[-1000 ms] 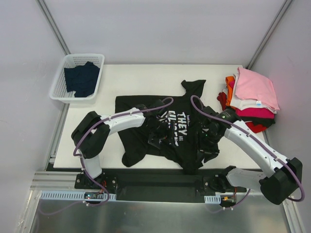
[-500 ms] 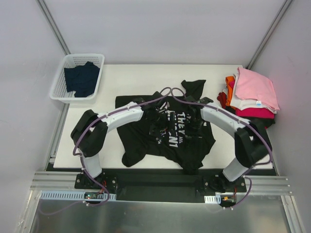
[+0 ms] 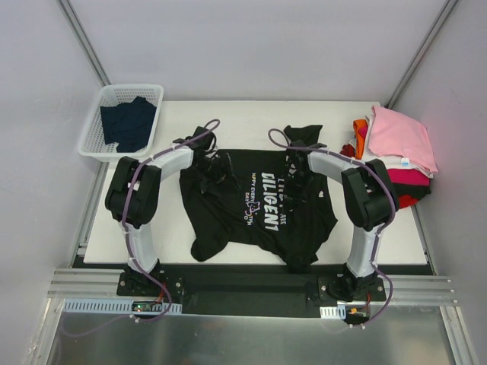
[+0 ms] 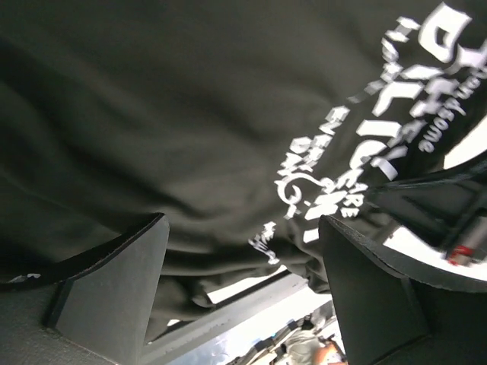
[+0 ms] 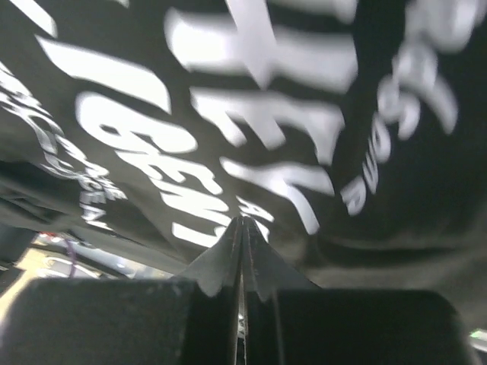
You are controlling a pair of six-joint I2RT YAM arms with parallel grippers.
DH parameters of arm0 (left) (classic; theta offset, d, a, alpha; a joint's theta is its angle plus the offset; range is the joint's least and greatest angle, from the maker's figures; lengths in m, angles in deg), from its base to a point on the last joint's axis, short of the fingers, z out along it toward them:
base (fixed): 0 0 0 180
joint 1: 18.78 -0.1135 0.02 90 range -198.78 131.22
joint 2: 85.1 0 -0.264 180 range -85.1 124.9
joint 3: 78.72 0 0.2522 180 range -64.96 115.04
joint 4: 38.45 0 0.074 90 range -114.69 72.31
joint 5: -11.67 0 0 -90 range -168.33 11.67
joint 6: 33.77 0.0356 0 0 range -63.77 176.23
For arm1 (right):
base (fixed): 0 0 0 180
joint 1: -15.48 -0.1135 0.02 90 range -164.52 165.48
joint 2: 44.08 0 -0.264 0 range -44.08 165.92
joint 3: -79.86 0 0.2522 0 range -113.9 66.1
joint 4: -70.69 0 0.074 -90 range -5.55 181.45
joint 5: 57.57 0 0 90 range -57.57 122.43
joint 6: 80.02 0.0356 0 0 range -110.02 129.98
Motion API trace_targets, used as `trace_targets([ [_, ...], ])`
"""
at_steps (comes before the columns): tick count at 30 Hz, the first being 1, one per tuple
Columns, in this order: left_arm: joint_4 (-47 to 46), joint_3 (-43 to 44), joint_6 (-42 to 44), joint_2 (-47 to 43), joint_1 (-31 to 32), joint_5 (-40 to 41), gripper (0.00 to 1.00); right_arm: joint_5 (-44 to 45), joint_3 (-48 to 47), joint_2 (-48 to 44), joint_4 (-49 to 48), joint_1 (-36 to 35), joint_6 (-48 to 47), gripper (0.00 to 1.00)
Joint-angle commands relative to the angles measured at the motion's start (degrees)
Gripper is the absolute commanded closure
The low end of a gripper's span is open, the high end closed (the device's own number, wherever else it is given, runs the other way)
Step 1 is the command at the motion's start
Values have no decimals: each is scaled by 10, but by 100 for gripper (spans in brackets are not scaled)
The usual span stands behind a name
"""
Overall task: Fold and stack the t-shirts
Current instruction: Flatten out the tshirt
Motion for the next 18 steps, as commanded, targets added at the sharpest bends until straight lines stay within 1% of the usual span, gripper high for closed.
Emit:
trace_targets([
  [1, 8, 14, 36, 36, -9, -24, 20, -40, -61, 33, -2, 24, -20, 99],
  [6, 12, 54, 43, 87, -33, -46, 20, -53, -130, 72, 21, 46, -32, 99],
  [8, 15, 69, 41, 100, -47, -63, 20, -56, -149, 88, 30, 55, -39, 99],
  [11, 29, 108, 42, 124, -75, -67, 21, -60, -172, 94, 25, 70, -40, 99],
  [16, 68, 199, 52, 163, -123, -52, 20, -80, -219, 132, 15, 96, -37, 99],
  [18, 88, 234, 57, 182, -133, -49, 20, -88, -232, 149, 16, 103, -33, 99],
])
